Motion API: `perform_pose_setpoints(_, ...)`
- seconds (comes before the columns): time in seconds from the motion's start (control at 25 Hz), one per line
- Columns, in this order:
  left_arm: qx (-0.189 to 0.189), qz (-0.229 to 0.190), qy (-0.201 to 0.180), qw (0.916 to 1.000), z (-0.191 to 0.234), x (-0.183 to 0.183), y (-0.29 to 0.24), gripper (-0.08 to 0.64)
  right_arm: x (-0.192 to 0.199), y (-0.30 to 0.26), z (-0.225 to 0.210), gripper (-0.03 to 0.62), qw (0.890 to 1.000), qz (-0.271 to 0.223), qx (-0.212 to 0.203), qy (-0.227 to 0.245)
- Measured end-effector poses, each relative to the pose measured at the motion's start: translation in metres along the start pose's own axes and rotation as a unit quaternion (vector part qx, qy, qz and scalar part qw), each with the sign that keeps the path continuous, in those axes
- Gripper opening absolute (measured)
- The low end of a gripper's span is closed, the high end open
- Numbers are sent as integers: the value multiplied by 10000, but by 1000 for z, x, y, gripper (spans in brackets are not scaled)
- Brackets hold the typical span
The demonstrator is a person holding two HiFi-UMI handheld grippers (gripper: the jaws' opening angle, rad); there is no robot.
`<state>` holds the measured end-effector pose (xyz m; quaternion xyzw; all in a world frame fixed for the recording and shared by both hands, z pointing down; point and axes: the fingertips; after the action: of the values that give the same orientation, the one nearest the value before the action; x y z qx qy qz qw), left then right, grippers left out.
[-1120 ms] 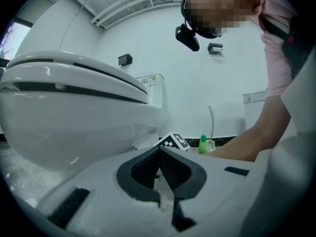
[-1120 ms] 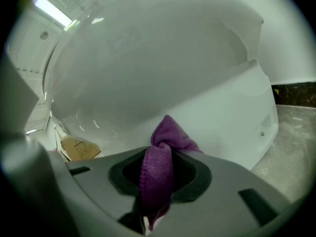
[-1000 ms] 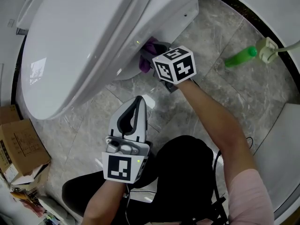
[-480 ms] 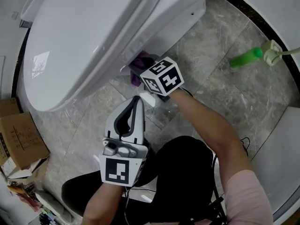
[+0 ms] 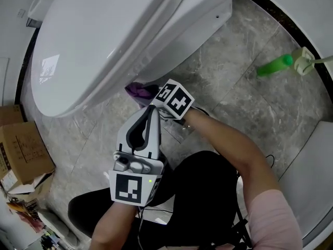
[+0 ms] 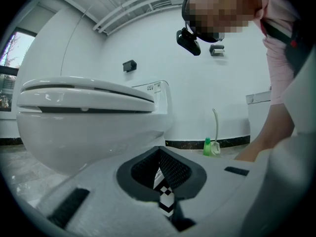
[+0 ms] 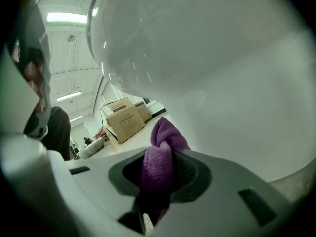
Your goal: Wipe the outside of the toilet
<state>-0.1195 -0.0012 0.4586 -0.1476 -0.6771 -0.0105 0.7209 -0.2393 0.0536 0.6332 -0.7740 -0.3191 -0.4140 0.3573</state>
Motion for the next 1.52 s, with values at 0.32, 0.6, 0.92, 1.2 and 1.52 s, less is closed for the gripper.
perform_pose_setpoints(0.32, 617, -294, -125, 9976, -40, -46, -35, 6, -18, 87, -55, 92, 9946, -355, 980, -10)
perform_pose_setpoints(0.6, 871, -502, -155, 9948, -56, -79, -65, 6, -30, 158, -94, 92, 9835, -594, 1702, -120)
perform_pose_setpoints(0.92, 1126, -684, -390, 9905, -69, -106, -80, 6, -38, 206, -130, 94, 9671, -842, 2377, -339)
perform_pose_setpoints(1.2, 828, -339, -103, 9959, -47, -55, -70, 6, -22, 221, -172, 94, 9536, -870, 2829, -558)
perform_pose_setpoints(1.52, 588, -34, -25, 9983, -21, -5, -56, 6, 3, 222, -217, 94, 9394, -845, 3222, -813)
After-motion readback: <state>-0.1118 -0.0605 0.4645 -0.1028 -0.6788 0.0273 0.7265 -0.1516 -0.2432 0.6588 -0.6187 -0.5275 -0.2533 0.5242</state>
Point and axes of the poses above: the fingertips, and each gripper's own axes: y backward along the fingers, z to its left, x out of its underside, and after that the axes turned 6 degrees about y, right-handed
